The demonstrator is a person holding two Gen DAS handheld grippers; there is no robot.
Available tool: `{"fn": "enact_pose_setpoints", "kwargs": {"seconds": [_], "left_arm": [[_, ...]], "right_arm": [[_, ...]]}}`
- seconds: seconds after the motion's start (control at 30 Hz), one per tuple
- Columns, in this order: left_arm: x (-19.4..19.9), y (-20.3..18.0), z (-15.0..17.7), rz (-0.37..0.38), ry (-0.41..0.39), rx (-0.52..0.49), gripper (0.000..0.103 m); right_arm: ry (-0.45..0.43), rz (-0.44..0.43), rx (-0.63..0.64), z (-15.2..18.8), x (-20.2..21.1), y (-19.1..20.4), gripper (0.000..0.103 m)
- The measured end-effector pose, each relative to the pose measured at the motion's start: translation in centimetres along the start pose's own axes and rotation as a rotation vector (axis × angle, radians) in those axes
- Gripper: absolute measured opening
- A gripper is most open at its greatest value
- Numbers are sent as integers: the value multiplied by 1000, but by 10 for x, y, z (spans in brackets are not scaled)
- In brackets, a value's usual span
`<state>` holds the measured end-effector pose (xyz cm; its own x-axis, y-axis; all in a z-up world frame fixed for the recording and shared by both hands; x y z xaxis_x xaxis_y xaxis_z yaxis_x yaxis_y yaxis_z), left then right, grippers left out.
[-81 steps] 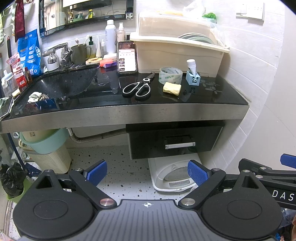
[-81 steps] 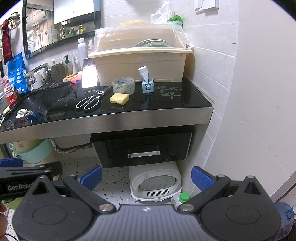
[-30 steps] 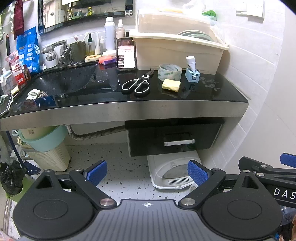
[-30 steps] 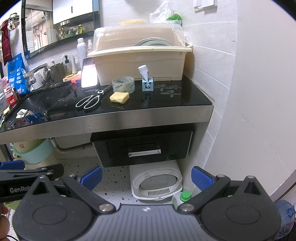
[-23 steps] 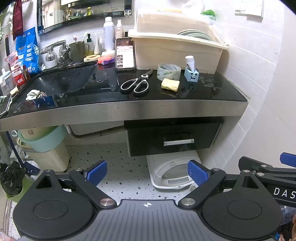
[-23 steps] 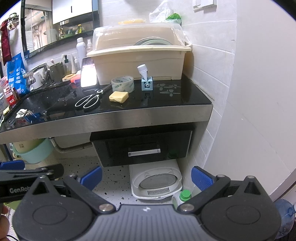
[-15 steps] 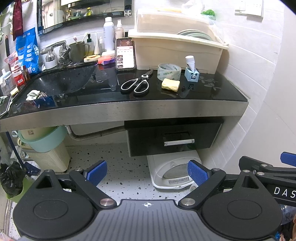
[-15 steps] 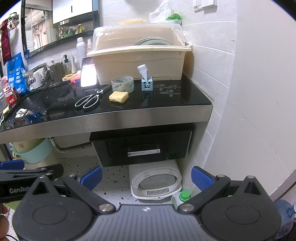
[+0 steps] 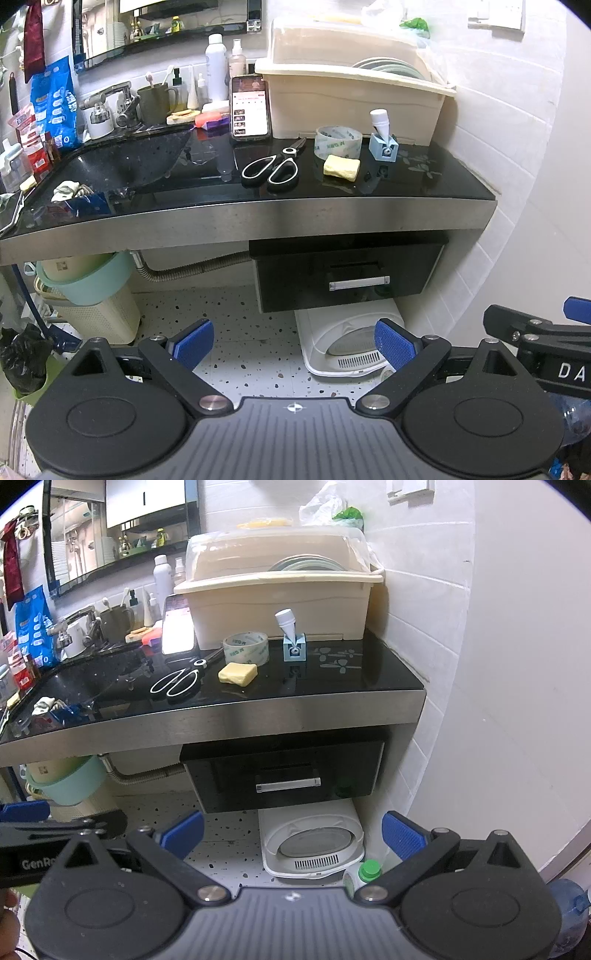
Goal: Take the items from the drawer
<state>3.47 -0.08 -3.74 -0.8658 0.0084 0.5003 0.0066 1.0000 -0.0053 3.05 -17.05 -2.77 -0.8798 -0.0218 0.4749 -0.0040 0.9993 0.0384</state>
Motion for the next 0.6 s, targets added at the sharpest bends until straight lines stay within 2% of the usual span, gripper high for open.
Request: {"fn": "enact_pose_setpoints", "kwargs": {"seconds": [0.4, 0.6], "left_arm": [[-10, 12, 9, -24, 13, 35, 94], [-19, 17, 14, -94, 34, -1, 94]], "right_arm": [[-37, 26, 26, 5, -6, -3, 103], [-37, 7, 23, 11, -13, -3, 103]]}}
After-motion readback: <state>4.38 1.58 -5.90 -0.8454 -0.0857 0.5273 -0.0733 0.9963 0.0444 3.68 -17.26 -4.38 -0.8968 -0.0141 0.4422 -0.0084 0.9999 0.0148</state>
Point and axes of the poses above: each gripper's, at about its wrist camera, not at the fingertips, and x roughly against the way its jaws point, y to its left, z to its underside, the point moved 4 cm from there along -x, roughly the way its jaws point, and after that the axes turned 12 degrees about -y, right-handed, at the moved point
